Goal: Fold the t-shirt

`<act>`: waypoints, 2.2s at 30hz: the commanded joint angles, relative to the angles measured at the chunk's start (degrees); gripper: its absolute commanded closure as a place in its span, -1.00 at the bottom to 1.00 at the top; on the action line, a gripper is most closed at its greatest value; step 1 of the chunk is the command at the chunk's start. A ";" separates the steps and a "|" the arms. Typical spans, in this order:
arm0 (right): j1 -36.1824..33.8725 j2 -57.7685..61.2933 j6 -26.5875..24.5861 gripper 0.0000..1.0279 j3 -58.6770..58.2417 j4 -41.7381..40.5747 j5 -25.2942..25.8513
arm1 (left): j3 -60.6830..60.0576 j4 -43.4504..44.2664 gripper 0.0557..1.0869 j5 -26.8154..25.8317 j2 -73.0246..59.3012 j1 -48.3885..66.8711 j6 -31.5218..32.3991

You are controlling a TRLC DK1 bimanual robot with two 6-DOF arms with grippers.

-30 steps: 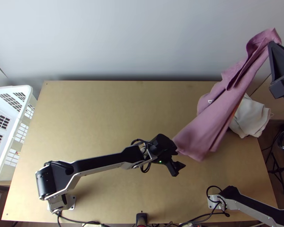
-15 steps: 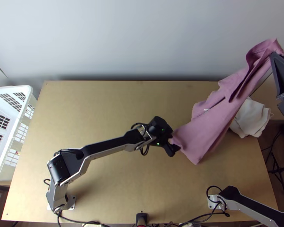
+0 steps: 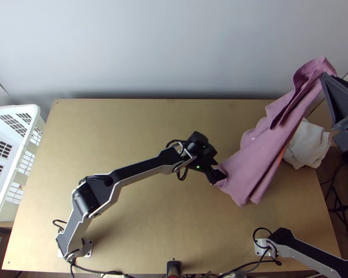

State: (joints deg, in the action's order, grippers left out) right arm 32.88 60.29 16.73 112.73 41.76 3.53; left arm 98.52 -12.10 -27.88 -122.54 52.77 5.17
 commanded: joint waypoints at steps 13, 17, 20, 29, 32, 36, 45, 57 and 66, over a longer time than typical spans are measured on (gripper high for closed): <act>-0.89 0.97 -2.49 0.94 -0.58 -1.94 0.43 | 2.91 1.99 0.81 -20.90 5.82 2.95 18.91; -1.59 1.58 -2.49 0.94 -1.46 -6.16 0.60 | 4.75 5.33 0.83 0.72 7.14 -0.04 21.46; -2.21 2.37 -2.41 0.95 -1.72 -8.89 0.69 | 10.73 2.17 0.83 10.30 6.17 -7.95 20.67; -5.55 5.01 -2.14 0.95 -5.32 -25.32 6.49 | 24.70 -8.38 0.83 16.89 8.72 -29.66 12.15; -5.20 5.63 -3.02 0.95 -7.08 -28.05 6.49 | 24.18 -13.65 0.83 15.49 13.73 -30.71 9.24; -4.76 4.66 -4.08 0.95 -10.95 -30.95 6.49 | 16.88 -16.99 0.83 13.38 24.72 -26.23 7.75; -4.50 -0.79 -5.39 0.95 -25.45 -37.19 6.49 | -16.34 -16.91 0.83 16.89 53.46 6.64 -2.01; -4.58 -7.29 -5.57 0.95 -43.65 -43.95 6.49 | -47.63 -26.31 0.55 10.92 68.75 23.25 -15.28; -5.11 -6.68 -6.45 0.95 -42.41 -45.01 6.49 | -45.52 -31.76 -0.91 4.41 66.29 22.29 -12.64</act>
State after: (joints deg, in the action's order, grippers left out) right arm 27.81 53.52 11.29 70.72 -2.15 10.04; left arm 54.33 -39.48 -19.35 -57.01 73.93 -7.55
